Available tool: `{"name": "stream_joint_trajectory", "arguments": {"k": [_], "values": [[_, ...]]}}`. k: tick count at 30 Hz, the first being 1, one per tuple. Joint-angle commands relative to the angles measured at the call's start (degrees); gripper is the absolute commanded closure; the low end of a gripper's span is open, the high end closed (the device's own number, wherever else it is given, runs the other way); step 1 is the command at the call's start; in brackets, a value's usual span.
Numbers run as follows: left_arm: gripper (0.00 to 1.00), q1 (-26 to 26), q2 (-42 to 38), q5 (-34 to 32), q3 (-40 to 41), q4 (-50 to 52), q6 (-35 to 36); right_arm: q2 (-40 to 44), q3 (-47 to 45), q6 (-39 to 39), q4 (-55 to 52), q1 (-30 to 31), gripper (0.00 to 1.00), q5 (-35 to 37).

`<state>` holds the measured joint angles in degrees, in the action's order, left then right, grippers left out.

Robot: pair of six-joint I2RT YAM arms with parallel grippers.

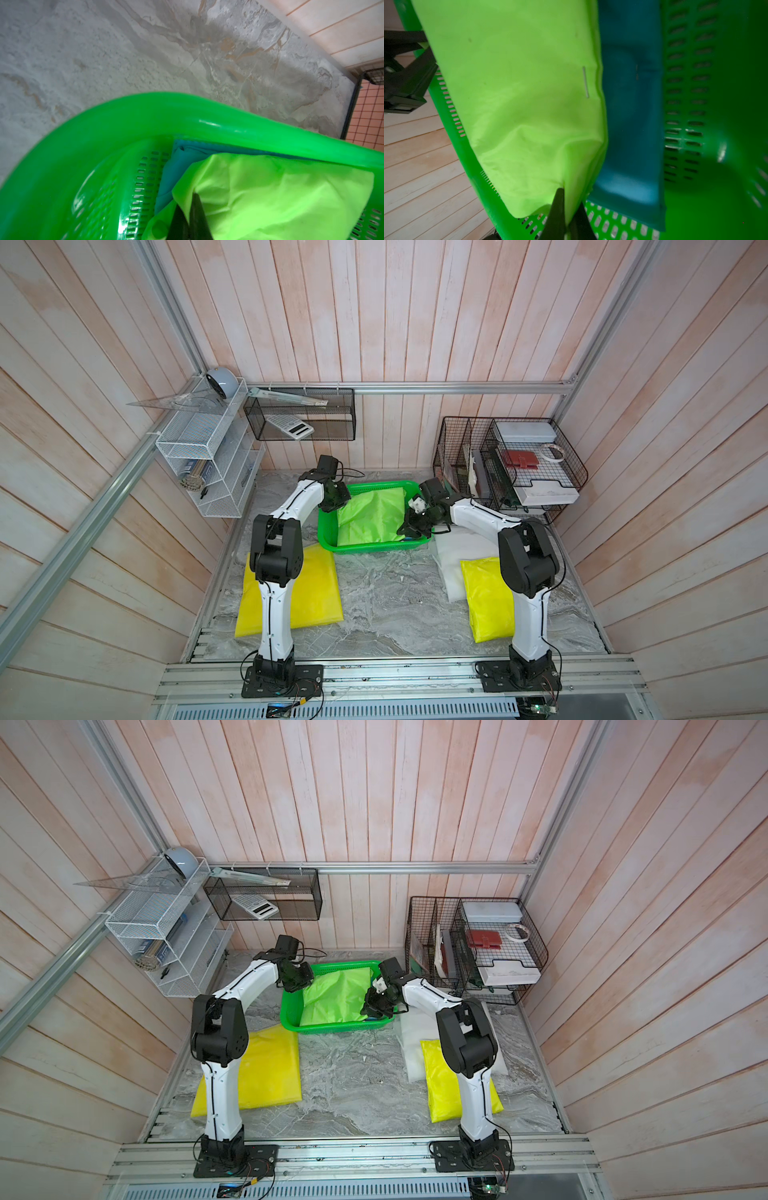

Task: Put the folded raincoat in the basket
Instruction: Place the raincoat in the basket.

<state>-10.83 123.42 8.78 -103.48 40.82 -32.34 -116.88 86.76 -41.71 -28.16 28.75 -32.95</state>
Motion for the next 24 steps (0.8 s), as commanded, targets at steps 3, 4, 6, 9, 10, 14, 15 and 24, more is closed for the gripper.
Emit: {"name": "stream_joint_trajectory", "arguments": {"k": [3, 4, 6, 9, 10, 14, 15, 24], "values": [[1.00, -0.16, -5.01, 1.88, 5.39, -2.87, -0.30, 5.37, -4.34, 1.66, -0.35, 0.01, 1.00, 0.18], [1.00, -0.16, -5.20, 1.77, 5.26, -2.47, -0.23, 6.06, -4.64, 2.09, -0.91, -0.10, 1.00, 0.62], [1.00, -0.16, -5.38, 1.68, 5.14, -2.26, -0.04, 7.04, -5.35, 2.73, -1.59, -0.43, 1.00, 1.54], [1.00, -0.16, -4.46, 1.27, 4.38, -1.77, 0.37, 6.56, -5.74, 2.59, -1.56, -0.98, 1.00, 1.75], [1.00, -0.16, -3.72, 1.08, 3.72, -1.10, 0.44, 5.96, -5.30, 2.66, -1.99, -0.98, 0.99, 1.86], [0.90, -0.16, -2.18, 1.61, 2.20, -0.54, 0.43, 2.83, -1.68, 3.57, -4.44, -1.00, 0.85, 2.11], [0.85, -0.16, -2.11, 1.96, 1.94, -0.54, 0.64, 2.10, -0.57, 4.15, -5.60, -1.06, 0.82, 2.35], [0.49, 0.07, -4.40, -0.45, -0.88, 3.30, 1.91, 3.29, 2.09, 8.85, -13.14, -1.07, 0.53, 6.25]]}}
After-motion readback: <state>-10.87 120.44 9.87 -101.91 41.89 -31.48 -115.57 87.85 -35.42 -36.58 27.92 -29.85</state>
